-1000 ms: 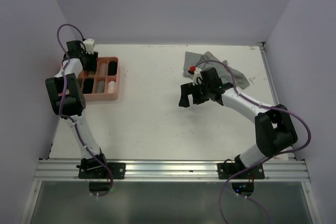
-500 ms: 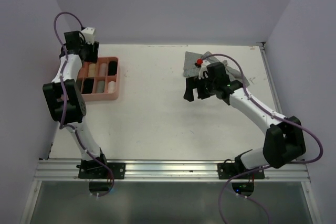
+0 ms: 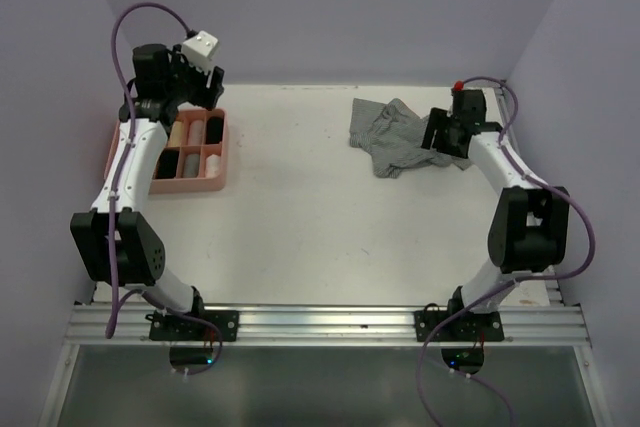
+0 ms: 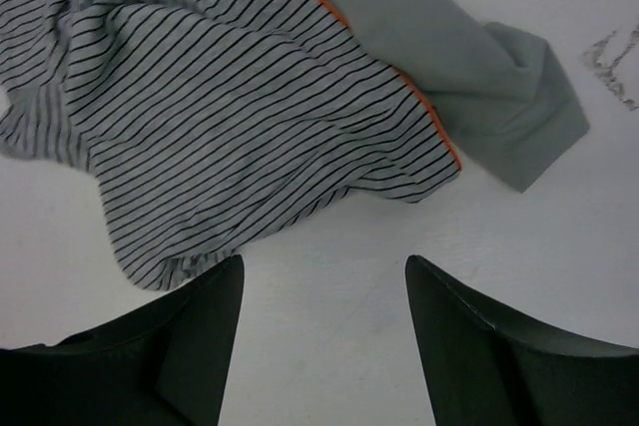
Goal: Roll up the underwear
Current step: Place the rolled underwear into the container, then move the underwear to the center of the board
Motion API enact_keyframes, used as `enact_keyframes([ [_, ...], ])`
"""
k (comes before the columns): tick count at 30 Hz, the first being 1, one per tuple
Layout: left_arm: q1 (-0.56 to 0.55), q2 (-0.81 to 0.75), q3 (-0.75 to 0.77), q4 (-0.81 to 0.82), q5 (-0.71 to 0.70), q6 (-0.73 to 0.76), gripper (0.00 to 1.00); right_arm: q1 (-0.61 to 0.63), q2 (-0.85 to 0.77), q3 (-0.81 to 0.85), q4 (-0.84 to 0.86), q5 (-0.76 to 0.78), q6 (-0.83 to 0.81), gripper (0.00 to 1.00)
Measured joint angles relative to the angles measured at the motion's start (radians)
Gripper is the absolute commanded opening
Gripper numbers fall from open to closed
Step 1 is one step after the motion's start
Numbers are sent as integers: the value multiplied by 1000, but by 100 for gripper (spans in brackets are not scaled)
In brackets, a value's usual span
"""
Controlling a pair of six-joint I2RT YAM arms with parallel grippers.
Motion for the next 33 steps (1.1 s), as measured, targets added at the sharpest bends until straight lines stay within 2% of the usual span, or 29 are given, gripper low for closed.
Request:
enact_keyframes([
  [9,-11,-45,-175,-60,29,-9,70,-102,341,246,5,120,-19,73],
  [17,-11,-84,-200,-89,25,-8,70,-114,513,427,-2,196,-57,79],
  [21,-11,-87,-200,-92,18,-8,70,-121,612,523,-10,203,-60,78],
  [24,-11,-87,-199,-96,12,-8,70,-126,650,541,-20,184,-51,69],
  [25,-10,-87,-199,-98,11,-8,70,-127,650,545,-26,177,-51,50],
  [27,-11,-87,-199,-98,10,-8,70,-129,650,549,-35,167,-56,28],
  [28,-10,-87,-199,-98,10,-8,70,-129,650,549,-46,159,-57,2],
  [33,-11,-87,-199,-97,11,-8,70,-133,624,533,-71,123,-50,0],
])
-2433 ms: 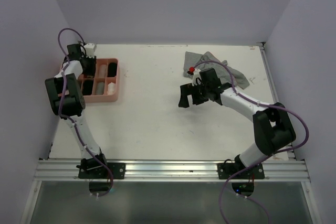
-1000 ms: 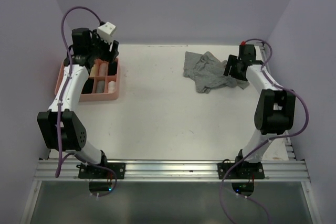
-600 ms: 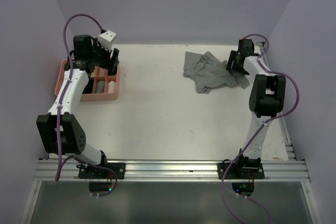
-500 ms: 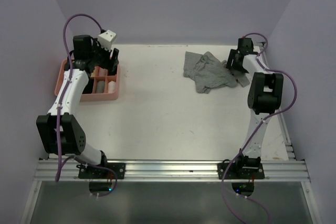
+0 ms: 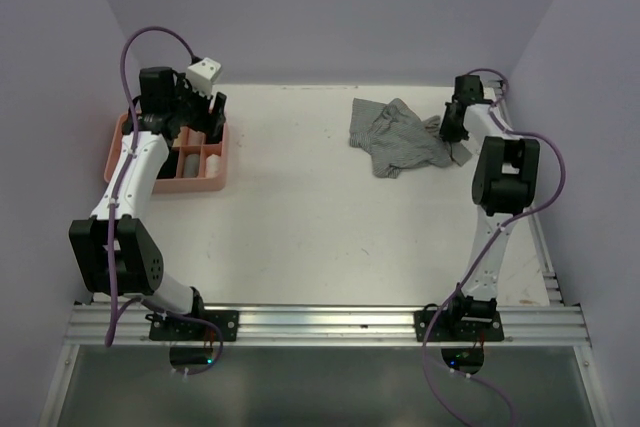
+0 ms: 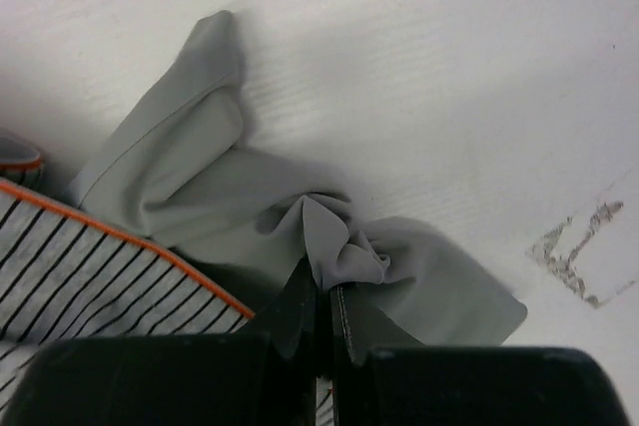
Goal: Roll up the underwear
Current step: Move the underwear to the center of the board
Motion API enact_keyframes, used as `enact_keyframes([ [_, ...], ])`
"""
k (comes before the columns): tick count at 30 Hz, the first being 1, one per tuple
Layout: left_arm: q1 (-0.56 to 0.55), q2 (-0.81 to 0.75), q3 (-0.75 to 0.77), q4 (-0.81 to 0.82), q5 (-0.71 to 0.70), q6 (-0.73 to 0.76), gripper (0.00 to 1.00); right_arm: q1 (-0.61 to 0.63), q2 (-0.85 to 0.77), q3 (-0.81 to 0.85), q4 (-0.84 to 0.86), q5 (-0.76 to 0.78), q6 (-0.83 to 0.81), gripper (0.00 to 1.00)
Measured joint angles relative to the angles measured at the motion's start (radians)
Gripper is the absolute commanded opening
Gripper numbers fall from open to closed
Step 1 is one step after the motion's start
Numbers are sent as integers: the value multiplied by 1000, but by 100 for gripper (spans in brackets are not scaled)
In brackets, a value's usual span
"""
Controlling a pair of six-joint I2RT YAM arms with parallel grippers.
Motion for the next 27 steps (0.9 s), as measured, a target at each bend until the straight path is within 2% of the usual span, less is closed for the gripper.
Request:
enact_keyframes([
  [4,0,0,-2,7,2,0,70,-1,-108,-57,-17,-55,7,0],
  [14,4,-34,-61,44,30,-8,70,51,-540,-62,-8,-256,23,0],
  [20,27,-80,-111,72,89,-14,69,264,-650,-98,-47,-372,17,0],
  [24,36,-133,-182,67,148,34,69,402,-716,-262,-76,-447,19,0],
  [25,36,-146,-200,58,168,53,69,415,-732,-311,-78,-460,20,6],
  [26,36,-158,-219,47,185,76,69,423,-751,-373,-84,-482,23,19],
  [27,36,-171,-241,39,205,103,69,428,-764,-434,-88,-498,30,45],
])
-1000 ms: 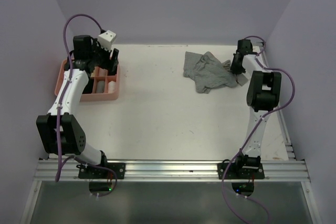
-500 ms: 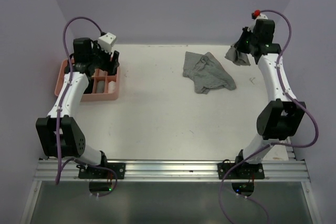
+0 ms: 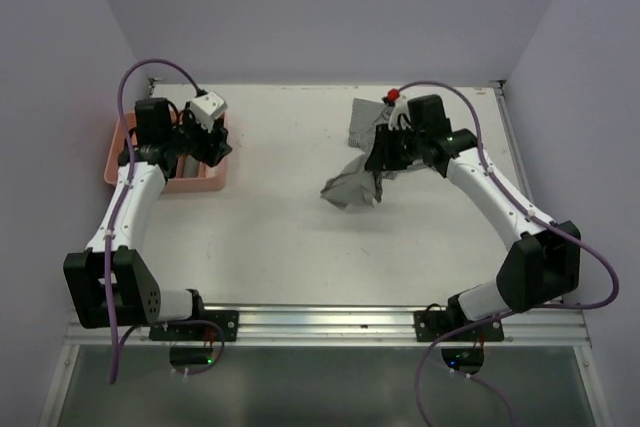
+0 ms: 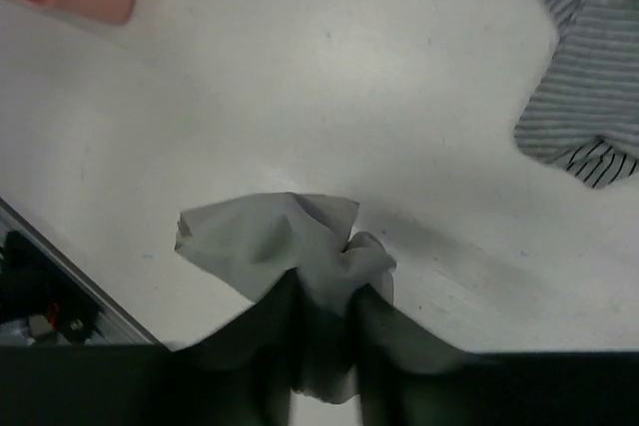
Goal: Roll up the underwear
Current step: Move the underwear to the center of the board
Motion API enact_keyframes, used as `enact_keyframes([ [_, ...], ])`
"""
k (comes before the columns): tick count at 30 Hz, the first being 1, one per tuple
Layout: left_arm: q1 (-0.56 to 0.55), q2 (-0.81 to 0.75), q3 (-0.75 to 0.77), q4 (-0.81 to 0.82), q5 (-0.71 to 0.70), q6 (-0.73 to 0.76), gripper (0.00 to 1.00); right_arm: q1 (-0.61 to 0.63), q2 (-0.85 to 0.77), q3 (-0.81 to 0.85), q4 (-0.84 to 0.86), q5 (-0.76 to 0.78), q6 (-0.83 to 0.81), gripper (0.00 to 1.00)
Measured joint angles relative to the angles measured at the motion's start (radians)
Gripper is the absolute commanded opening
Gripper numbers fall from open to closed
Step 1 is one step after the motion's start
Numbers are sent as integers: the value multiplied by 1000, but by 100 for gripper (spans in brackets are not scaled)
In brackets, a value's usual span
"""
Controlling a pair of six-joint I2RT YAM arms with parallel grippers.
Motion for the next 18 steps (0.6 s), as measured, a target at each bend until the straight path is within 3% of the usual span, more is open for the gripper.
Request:
enact_keyframes([
  [3,0,-35,-71,-49,61,91,68,23,-15,-177,-8,-27,-2,68],
  [6,-5,-50,-143,-111,124,184,68,51,-21,-332,-37,-31,-12,76],
  [8,-20,-51,-190,-137,149,222,66,59,-49,-393,-80,-23,-20,76],
  [13,-166,-55,-310,-119,172,238,56,54,-171,-383,-170,23,-55,63],
  [18,-468,-92,-426,32,120,219,51,50,-201,-346,-219,99,-58,51],
])
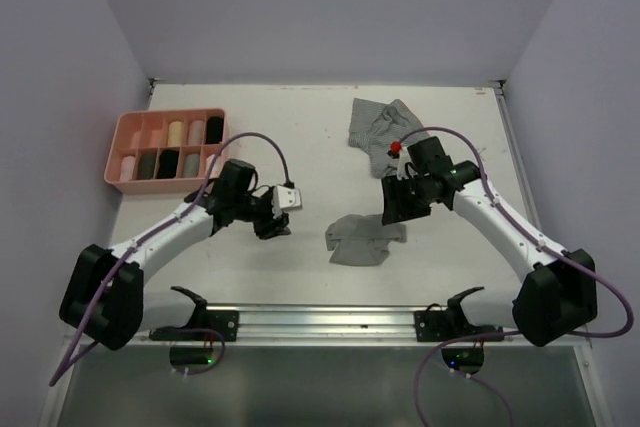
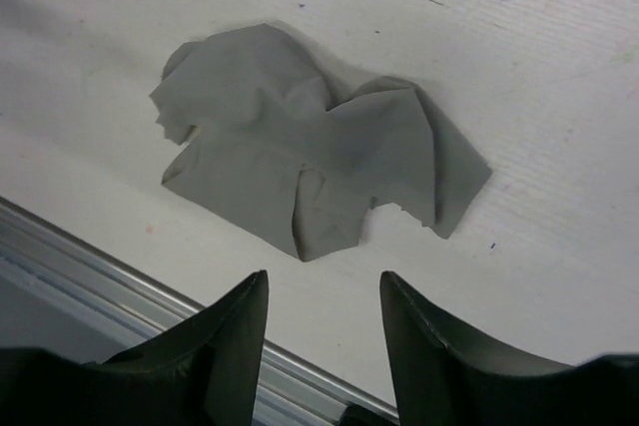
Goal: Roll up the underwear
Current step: Move the underwear to the center of the board
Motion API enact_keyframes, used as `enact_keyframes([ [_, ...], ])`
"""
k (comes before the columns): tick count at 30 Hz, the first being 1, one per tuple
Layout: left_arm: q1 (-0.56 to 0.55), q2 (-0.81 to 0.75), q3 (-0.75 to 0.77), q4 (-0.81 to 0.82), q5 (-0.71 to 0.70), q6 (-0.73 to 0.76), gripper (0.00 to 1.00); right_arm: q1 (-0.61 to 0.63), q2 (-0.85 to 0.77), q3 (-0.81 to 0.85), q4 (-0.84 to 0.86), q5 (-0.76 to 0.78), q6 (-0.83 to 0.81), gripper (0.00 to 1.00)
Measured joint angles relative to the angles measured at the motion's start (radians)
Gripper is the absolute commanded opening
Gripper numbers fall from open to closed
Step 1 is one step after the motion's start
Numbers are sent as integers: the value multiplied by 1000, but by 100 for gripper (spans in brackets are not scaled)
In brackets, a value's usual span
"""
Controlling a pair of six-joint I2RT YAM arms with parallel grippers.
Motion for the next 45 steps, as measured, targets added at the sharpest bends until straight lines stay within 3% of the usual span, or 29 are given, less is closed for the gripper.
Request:
enact_keyframes([
  [3,-152,30,-16,77,-45,-9,53,-11,59,30,-56,57,3,54],
  [9,-327,156,-22,225,-152,-44,51,-31,141,38,-124,115,15,57],
  [18,-433,344,38,321,-226,-80,40,-121,159,38,-142,105,13,56],
  [23,-444,415,100,321,-233,-86,28,-148,163,38,-151,86,5,55],
  [27,-445,455,153,292,-239,-87,0,-148,175,38,-151,84,1,54],
  [34,-420,461,199,191,-264,-56,0,-149,185,38,-150,77,-7,50],
  [41,-234,346,167,-16,-288,70,0,-149,185,38,-131,22,-16,45],
  [44,-206,286,134,-71,-299,126,1,-141,183,27,-100,-15,-17,43],
  [45,-206,276,126,-82,-299,137,6,-134,181,22,-88,-22,-18,43],
])
